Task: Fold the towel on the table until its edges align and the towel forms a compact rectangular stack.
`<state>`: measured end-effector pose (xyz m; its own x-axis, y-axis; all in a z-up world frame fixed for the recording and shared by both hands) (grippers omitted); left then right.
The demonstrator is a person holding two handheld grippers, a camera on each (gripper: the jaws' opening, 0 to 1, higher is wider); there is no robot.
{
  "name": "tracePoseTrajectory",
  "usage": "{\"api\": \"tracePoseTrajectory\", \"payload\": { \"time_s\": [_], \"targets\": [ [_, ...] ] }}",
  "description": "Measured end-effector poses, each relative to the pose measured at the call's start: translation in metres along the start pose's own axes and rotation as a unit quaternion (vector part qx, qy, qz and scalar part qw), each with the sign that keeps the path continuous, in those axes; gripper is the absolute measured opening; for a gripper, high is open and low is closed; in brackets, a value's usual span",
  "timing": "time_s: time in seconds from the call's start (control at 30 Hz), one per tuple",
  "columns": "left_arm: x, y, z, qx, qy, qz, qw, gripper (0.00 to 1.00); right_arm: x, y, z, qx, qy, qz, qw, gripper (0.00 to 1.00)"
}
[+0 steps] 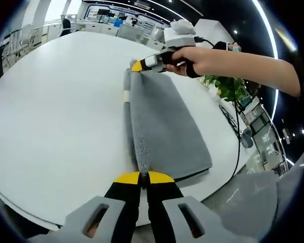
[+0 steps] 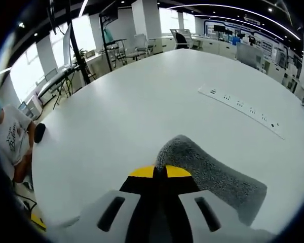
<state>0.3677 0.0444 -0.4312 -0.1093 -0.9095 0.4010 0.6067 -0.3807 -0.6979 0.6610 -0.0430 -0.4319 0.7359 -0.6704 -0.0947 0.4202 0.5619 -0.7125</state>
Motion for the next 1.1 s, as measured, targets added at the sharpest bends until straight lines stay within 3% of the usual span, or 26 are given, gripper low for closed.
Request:
{"api": "tracePoseTrajectory", "payload": {
  "time_s": [0.3, 0.5, 0.8, 0.97, 1.1],
  "targets": [
    [-0.002, 0.0, -0.002, -0.005, -0.012, 0.004, 0.9999, 0.04, 0.001, 0.0, -0.001, 0.003, -0.001, 0.009, 1.0, 0.05],
    [-0.004, 0.0, -0.002, -0.01, 0.003, 0.008, 0.9999, 0.06, 0.005, -0.003, 0.003, 0.014, -0.016, 0.012, 0.9997, 0.1],
    [-0.004, -0.002, -0.002, -0.008, 0.014, 0.024, 0.9996, 0.21, 0.01, -0.011, 0.003, 0.019, -0.013, 0.006, 0.9997, 0.12],
    [0.0, 0.001, -0.001, 0.001, 0.016, 0.002, 0.9999, 0.22, 0.014, -0.02, 0.004, 0.021, -0.017, -0.002, 0.9997, 0.12],
    [0.005, 0.0, 0.004, 0.005, 0.045, 0.009, 0.9989, 0.24, 0.019, -0.033, 0.005, 0.026, -0.012, -0.009, 0.9996, 0.12]
  ]
}}
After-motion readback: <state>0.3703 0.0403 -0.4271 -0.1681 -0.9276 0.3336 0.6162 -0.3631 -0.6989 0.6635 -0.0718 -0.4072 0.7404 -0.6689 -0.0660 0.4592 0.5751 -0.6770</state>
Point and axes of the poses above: the point that each gripper's makers call its tool centre point, and the gripper's own axes: y roughly forward along the fingers, x roughly to its right, z roughly out of its top, the point moved 9 cm from there along -y, roughly backward along the fingers
